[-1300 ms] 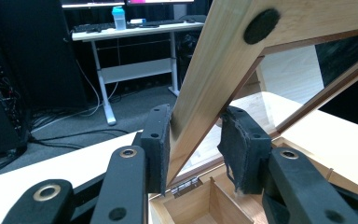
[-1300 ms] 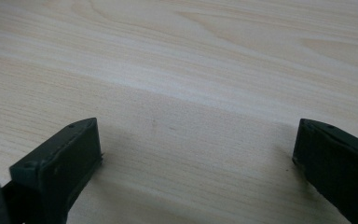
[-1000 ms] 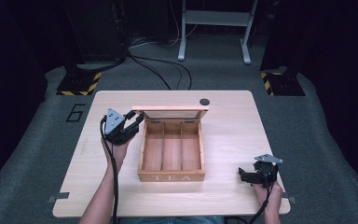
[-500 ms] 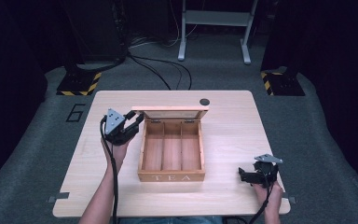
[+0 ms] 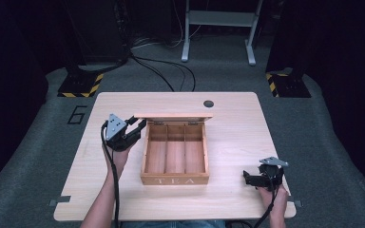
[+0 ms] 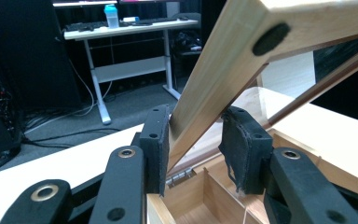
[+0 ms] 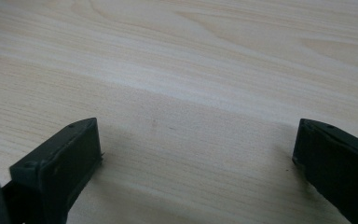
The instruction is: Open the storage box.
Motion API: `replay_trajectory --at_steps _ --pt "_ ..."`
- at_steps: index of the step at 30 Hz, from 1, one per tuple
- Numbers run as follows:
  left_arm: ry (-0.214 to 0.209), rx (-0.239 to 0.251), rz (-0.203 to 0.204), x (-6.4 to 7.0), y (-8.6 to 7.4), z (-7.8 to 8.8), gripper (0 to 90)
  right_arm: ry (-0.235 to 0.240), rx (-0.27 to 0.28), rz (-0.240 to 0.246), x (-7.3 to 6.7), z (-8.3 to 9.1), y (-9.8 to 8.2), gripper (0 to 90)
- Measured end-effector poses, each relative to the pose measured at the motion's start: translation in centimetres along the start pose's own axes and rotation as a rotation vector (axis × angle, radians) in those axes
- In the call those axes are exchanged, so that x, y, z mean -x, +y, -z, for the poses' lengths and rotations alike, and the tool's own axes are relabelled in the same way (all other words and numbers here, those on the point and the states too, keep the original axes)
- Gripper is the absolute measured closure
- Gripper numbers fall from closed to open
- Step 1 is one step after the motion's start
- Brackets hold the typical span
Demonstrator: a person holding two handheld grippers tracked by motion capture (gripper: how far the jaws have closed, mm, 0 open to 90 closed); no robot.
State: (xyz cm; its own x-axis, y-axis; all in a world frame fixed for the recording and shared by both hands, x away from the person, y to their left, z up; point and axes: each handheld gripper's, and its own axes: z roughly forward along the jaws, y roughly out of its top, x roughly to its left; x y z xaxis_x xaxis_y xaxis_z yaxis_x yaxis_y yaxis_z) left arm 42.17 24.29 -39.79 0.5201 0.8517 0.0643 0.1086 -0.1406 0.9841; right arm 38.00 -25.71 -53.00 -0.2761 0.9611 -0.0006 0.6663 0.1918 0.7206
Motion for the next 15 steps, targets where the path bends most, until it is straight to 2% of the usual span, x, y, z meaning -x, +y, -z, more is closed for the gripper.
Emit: replay_trajectory --at_steps 15 --pt "-0.036 -0.052 -0.029 1.6 -2.0 2.1 54.6 0.0 0.0 0.002 0.0 0.0 0.0 0.4"
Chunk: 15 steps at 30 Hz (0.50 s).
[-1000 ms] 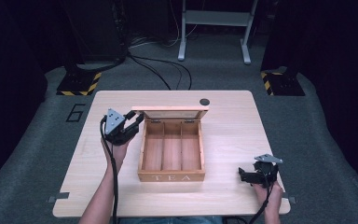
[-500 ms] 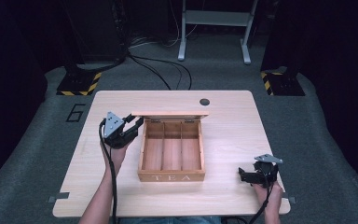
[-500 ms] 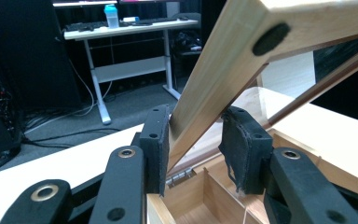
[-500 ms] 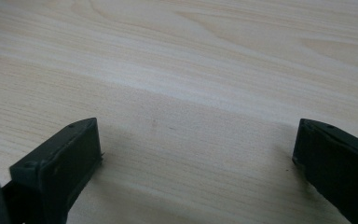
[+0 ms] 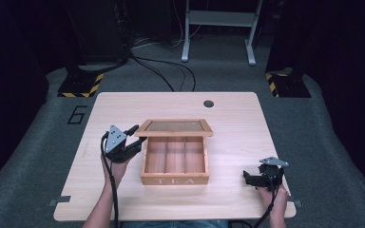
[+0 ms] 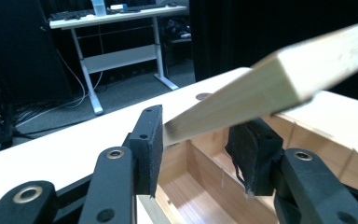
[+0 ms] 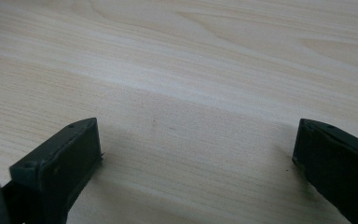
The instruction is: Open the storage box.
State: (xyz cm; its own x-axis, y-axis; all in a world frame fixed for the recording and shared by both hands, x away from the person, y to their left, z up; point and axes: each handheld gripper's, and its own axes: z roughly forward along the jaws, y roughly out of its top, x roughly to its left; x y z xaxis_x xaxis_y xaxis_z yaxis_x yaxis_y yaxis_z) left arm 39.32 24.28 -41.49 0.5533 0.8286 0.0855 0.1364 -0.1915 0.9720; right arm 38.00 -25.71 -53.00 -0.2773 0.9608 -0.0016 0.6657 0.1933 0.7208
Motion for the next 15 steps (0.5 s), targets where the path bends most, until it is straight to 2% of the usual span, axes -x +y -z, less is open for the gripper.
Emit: replay_trajectory --at_steps 2,4,8,12,15 --pt "0.001 -0.019 -0.007 0.3 -0.4 0.3 52.9 0.0 0.0 0.0 0.0 0.0 0.0 0.4" --pt "-0.016 -0.036 -0.013 0.8 -1.1 0.5 50.5 0.0 0.0 0.0 0.0 0.0 0.0 0.4" --pt "-0.01 -0.057 -0.022 1.6 -2.0 1.0 48.2 0.0 0.0 0.0 0.0 0.0 0.0 0.5" --pt "-0.033 -0.075 0.003 1.9 -3.3 1.5 46.7 0.0 0.0 0.0 0.0 0.0 0.0 0.5" --pt "-0.069 -0.113 0.035 1.9 -4.5 1.7 45.6 0.0 -0.001 -0.002 0.0 0.0 0.0 0.4"
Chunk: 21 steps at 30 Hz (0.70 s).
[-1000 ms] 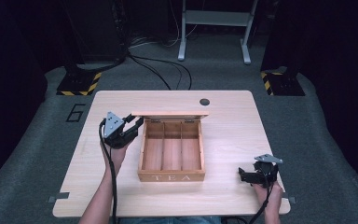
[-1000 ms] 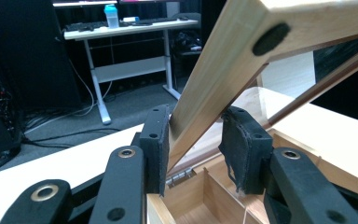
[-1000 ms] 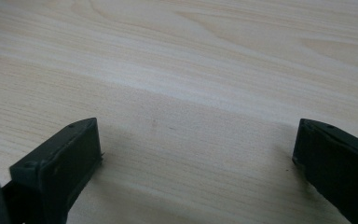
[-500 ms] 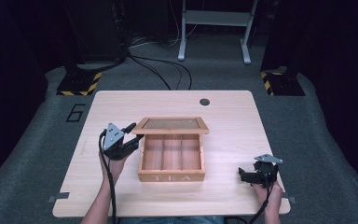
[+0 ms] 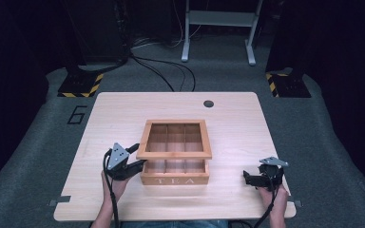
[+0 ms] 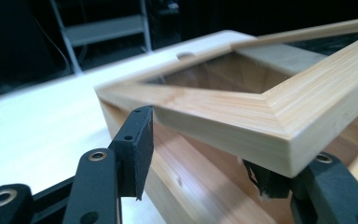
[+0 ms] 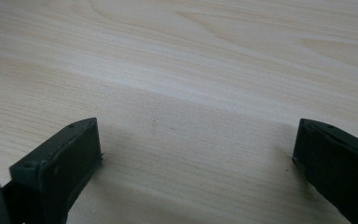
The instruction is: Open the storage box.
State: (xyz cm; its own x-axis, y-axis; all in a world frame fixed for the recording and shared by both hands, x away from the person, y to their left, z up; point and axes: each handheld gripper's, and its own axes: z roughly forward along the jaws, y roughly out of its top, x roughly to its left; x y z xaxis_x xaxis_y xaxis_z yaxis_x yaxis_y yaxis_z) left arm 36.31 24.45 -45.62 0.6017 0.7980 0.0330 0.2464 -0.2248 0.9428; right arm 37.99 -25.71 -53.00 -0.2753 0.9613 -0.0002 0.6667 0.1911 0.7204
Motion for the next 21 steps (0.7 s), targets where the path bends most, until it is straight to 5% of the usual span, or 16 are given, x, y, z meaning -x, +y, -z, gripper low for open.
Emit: replay_trajectory --at_steps 17,21 --pt "-0.1 -0.107 0.082 0.2 -3.4 0.1 42.8 0.0 0.0 0.0 0.0 0.0 0.0 0.4" --pt "-0.113 -0.092 0.121 0.2 -3.7 0.2 40.8 0.0 0.0 0.0 0.0 0.0 0.0 0.5"
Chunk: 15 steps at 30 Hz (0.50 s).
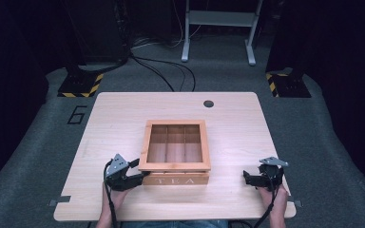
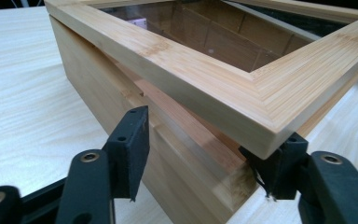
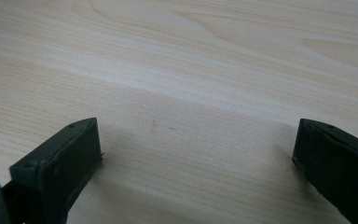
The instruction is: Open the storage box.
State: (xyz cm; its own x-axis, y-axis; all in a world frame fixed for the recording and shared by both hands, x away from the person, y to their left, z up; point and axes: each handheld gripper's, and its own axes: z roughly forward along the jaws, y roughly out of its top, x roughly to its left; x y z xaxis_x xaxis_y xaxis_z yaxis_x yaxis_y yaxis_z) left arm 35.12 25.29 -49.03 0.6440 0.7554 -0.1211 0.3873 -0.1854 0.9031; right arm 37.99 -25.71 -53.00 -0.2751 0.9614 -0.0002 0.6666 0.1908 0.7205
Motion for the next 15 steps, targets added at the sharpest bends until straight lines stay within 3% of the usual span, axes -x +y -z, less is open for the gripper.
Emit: replay_trajectory --at_steps 2,3,5,11,15 --pt "-0.008 0.002 0.005 -0.09 -0.04 0.11 40.1 0.0 0.0 -0.001 -0.01 0.0 0.0 0.5" --pt "-0.012 0.005 0.026 0.04 -0.07 0.17 39.6 0.0 0.0 0.001 0.0 -0.01 0.0 0.5" --pt "-0.024 -0.007 0.02 0.01 0.02 0.43 38.6 0.0 0.001 0.002 0.01 -0.01 0.0 0.5" --pt "-0.04 -0.035 -0.007 0.14 -0.02 0.87 31.6 0.0 0.001 0.002 0.01 -0.01 0.0 0.5" --pt "-0.031 -0.099 -0.042 0.66 -0.56 0.41 27.2 0.0 0.001 0.002 0.01 -0.01 0.01 0.5"
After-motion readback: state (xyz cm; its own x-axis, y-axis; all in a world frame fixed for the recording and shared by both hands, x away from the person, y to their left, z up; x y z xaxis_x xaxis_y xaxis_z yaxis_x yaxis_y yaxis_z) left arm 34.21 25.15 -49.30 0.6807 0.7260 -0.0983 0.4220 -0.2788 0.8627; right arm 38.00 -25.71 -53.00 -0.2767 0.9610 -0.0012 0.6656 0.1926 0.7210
